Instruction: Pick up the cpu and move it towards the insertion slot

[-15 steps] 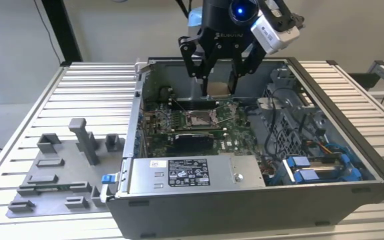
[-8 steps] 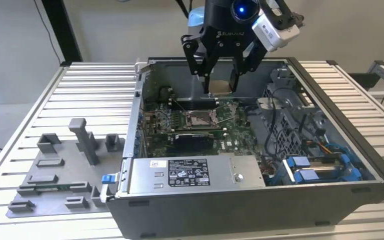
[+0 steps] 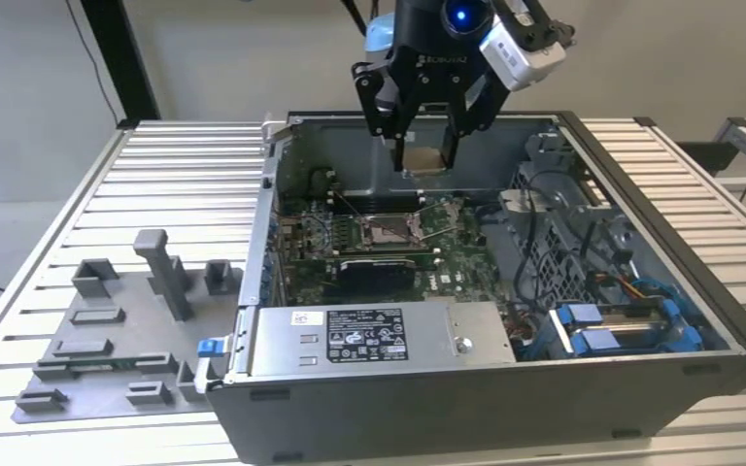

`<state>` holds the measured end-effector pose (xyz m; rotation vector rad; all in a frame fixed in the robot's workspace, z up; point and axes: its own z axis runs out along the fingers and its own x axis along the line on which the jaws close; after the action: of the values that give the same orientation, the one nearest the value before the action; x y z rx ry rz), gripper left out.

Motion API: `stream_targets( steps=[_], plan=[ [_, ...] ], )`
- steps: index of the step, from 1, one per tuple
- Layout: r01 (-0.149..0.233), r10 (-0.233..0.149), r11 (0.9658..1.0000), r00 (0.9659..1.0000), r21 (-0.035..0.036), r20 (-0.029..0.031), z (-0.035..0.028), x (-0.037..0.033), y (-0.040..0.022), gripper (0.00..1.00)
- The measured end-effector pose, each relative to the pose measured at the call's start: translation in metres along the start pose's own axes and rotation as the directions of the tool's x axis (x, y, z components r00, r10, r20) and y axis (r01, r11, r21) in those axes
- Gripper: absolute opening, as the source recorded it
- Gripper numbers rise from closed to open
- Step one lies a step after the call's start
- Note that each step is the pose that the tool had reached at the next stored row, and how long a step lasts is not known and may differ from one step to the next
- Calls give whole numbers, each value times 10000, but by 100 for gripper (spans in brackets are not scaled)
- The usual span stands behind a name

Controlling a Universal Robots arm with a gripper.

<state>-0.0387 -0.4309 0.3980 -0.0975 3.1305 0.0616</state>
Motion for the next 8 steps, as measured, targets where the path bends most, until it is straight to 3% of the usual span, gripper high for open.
stream_targets(
  steps=[6,8],
  plan=[
    [-1,1,10000,10000,1,0,19,-22,177,0],
    [0,0,10000,10000,3,-2,20,-25,211,0]
  ],
)
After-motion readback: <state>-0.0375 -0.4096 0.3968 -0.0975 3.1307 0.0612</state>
